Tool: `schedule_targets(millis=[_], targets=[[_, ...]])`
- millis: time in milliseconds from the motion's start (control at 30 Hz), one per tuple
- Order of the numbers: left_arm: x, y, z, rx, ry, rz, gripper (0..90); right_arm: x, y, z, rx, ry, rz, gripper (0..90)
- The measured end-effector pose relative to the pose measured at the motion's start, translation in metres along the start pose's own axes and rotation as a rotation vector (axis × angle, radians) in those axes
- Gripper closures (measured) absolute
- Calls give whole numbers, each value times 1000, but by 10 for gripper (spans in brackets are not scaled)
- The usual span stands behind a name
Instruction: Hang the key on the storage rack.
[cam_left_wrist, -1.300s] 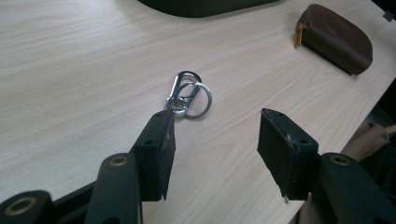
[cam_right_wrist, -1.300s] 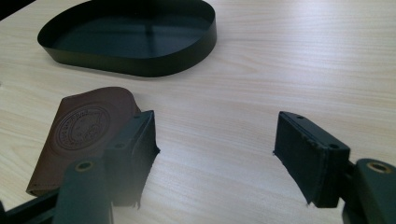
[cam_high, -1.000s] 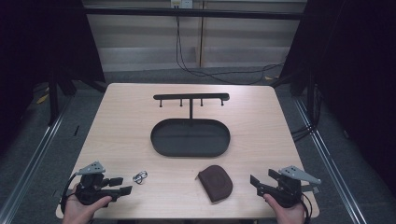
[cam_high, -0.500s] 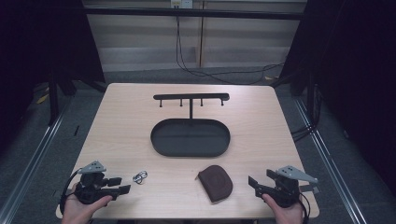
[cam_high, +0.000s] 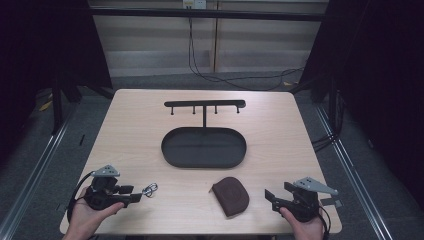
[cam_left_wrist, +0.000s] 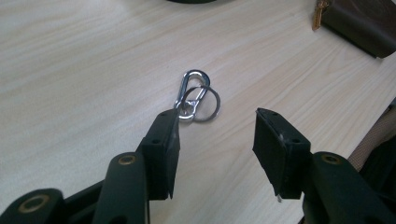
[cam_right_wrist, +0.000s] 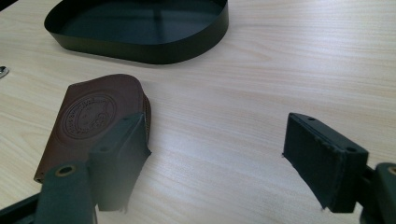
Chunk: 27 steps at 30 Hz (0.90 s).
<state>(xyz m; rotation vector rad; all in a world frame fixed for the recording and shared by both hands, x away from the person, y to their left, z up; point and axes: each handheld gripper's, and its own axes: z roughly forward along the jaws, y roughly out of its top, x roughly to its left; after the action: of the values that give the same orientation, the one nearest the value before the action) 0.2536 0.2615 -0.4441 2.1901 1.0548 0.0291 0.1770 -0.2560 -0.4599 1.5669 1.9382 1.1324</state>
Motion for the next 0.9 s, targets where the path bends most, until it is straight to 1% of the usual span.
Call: schedule_targets(millis=[33,67,100,133,167,233,300,433,533,633,700,800,833,867,900], targets=[[0,0,0,0,0,0,512,0,0,0,0,0,0,216],[-1,6,0,14,-2,22,528,0,0,0,-1,5,1,216],[-1,9,0,18,-16,23,541,0,0,0,-1,12,3,216],[-1,13,2,29,-18,29,544,0,0,1,1,15,3,216],[-2,17,2,36,-5,47,548,0,0,1,4,13,1,216],[-3,22,5,51,-15,57,557,0,0,1,5,17,-1,216],[-3,24,6,52,-16,59,556,0,0,1,9,15,-1,216],[0,27,12,88,-14,54,550,0,0,2,15,17,-4,216],[2,28,13,92,-7,54,558,1,0,2,16,17,-6,216],[6,32,15,125,0,70,588,1,0,3,20,14,-6,216],[5,35,16,142,2,82,592,1,0,3,22,13,-5,216],[3,40,17,164,4,82,596,1,0,3,24,14,-5,216],[2,43,19,174,3,89,596,1,0,3,25,13,-5,216],[2,43,19,174,3,89,596,1,0,3,25,13,-5,216],[0,47,21,187,15,98,596,1,0,4,26,14,-6,216]])
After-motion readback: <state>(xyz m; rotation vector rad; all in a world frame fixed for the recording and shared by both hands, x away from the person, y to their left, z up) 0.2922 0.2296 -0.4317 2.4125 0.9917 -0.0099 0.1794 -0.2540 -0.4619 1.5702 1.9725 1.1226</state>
